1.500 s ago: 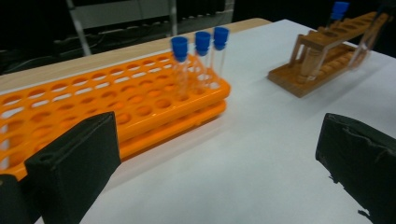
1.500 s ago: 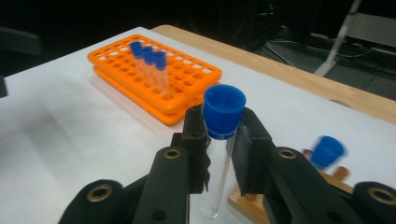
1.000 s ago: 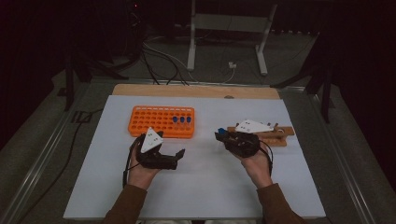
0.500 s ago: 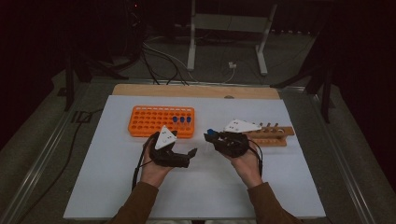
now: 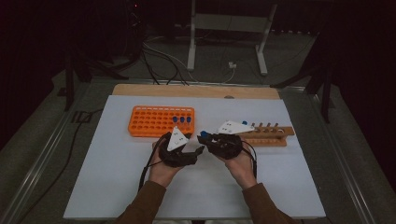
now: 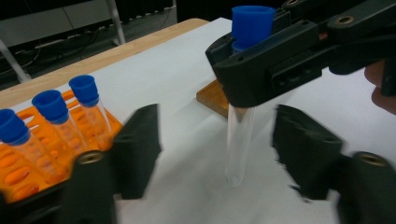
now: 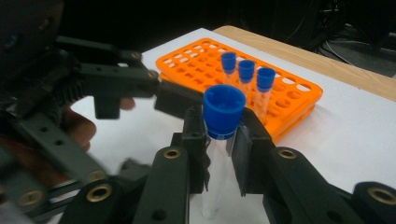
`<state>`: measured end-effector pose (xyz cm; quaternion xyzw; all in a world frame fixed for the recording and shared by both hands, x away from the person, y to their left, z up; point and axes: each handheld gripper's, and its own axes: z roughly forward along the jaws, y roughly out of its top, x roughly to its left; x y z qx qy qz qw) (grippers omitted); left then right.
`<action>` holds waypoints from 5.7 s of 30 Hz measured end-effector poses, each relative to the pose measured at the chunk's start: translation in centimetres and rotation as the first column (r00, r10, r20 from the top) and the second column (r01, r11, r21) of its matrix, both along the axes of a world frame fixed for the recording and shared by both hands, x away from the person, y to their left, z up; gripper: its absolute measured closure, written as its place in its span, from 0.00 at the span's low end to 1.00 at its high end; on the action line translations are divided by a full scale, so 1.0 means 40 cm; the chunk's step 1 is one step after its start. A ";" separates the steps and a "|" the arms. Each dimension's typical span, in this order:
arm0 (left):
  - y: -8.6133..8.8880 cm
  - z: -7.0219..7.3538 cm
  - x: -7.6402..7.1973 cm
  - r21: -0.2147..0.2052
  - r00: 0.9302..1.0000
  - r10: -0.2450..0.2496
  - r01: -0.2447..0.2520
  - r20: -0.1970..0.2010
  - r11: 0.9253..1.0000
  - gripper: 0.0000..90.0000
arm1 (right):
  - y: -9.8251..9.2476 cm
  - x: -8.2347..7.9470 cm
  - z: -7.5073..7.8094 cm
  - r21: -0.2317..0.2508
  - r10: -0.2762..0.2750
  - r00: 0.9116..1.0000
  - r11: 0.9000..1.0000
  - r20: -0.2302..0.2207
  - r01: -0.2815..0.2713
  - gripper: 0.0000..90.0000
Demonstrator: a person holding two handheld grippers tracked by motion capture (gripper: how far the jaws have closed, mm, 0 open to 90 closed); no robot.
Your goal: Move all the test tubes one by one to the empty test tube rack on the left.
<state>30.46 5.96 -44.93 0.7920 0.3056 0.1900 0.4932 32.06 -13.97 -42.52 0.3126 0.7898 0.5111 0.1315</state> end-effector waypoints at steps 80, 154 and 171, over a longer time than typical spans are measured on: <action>0.179 0.001 0.162 -0.078 0.963 0.266 -0.262 0.039 0.962 0.87 | -0.277 -0.072 -0.052 0.010 -0.167 0.985 0.986 0.029 0.167 0.05; 0.257 -0.066 0.110 -0.056 0.954 0.277 -0.284 -0.116 0.957 0.54 | -0.268 -0.072 -0.063 -0.001 -0.159 0.987 0.987 0.023 0.159 0.07; 0.340 -0.045 -0.045 -0.090 0.941 0.331 -0.336 -0.074 0.937 0.01 | -0.271 -0.035 -0.028 -0.010 -0.224 0.973 0.974 0.057 0.225 0.07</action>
